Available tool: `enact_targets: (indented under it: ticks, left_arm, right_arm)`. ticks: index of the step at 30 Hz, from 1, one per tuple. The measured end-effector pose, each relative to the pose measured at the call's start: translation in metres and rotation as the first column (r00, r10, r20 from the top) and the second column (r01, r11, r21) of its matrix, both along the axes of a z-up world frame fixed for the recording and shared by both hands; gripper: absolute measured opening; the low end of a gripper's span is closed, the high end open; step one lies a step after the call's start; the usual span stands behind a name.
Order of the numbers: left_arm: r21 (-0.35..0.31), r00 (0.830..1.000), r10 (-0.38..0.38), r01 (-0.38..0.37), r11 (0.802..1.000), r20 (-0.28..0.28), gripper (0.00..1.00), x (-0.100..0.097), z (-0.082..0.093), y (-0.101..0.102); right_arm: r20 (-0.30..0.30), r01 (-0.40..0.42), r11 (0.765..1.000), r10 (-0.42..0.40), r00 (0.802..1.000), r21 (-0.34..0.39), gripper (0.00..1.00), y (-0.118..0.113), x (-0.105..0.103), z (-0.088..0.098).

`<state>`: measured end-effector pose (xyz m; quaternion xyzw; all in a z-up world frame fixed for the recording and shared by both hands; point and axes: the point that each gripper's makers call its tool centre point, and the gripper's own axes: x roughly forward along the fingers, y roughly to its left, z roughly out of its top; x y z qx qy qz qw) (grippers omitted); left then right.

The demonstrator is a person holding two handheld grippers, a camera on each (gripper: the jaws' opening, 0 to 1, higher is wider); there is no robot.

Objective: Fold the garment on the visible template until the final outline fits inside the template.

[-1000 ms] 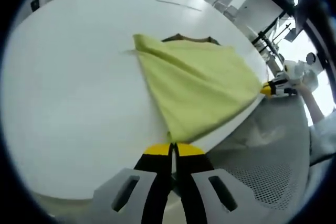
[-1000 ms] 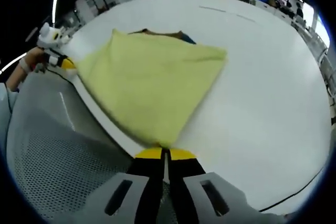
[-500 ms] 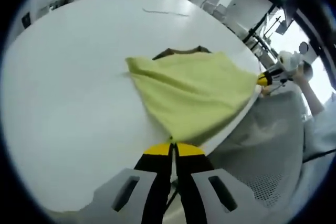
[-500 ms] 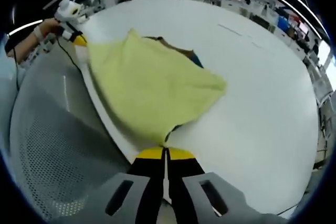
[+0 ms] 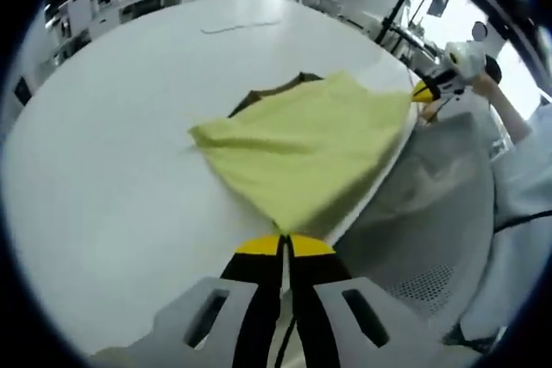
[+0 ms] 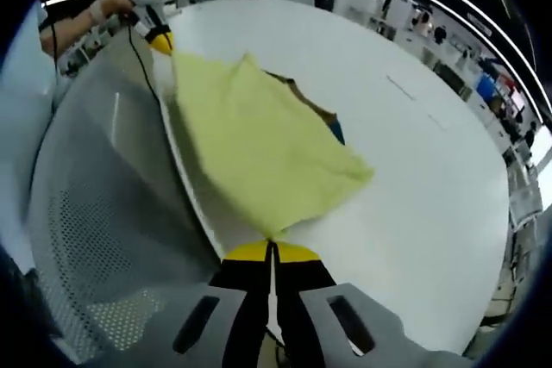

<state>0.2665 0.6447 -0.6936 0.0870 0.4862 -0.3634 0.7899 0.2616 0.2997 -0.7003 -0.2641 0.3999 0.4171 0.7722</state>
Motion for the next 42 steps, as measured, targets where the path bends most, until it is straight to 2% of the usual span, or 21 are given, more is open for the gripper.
enact_targets:
  ticks: [3,6,18,34,35,37,38,42]
  left_arm:
    - [0.005,0.999,-0.002,0.002,1.000,-0.036,0.00,-0.008,-0.013,0.001]
    - [-0.019,0.996,0.026,-0.028,0.999,-0.090,0.00,-0.018,-0.028,0.002]
    - [-0.001,0.986,0.053,-0.053,0.999,-0.155,0.00,-0.030,-0.050,0.007]
    - [0.111,0.979,-0.034,0.057,0.992,-0.202,0.00,-0.042,-0.062,0.008]
    - [0.135,0.975,-0.042,0.073,0.988,-0.219,0.00,-0.046,-0.063,0.012]
    - [0.225,0.971,-0.054,0.108,0.968,-0.233,0.00,-0.050,-0.068,0.028]
    - [0.234,0.970,-0.055,0.112,0.966,-0.238,0.00,-0.050,-0.070,0.031]
    - [0.154,0.974,-0.032,0.068,0.986,-0.226,0.00,-0.049,-0.064,0.022]
  right_arm:
    - [-0.039,0.014,1.000,-0.014,0.999,-0.006,0.01,-0.006,-0.007,-0.015]
    - [-0.068,0.039,0.999,-0.038,0.997,0.008,0.01,-0.007,-0.013,-0.026]
    - [-0.153,0.094,0.995,-0.090,0.984,0.024,0.01,-0.012,-0.029,-0.052]
    - [-0.240,0.094,0.995,-0.095,0.966,-0.018,0.01,-0.014,-0.043,-0.064]
    - [-0.244,0.092,0.996,-0.095,0.965,-0.021,0.01,-0.015,-0.044,-0.064]
    - [-0.248,0.088,0.995,-0.094,0.964,-0.037,0.01,-0.017,-0.046,-0.067]
    - [-0.252,0.085,0.996,-0.092,0.963,-0.040,0.01,-0.017,-0.047,-0.067]
    - [-0.255,0.090,0.995,-0.098,0.962,-0.039,0.01,-0.017,-0.046,-0.067]
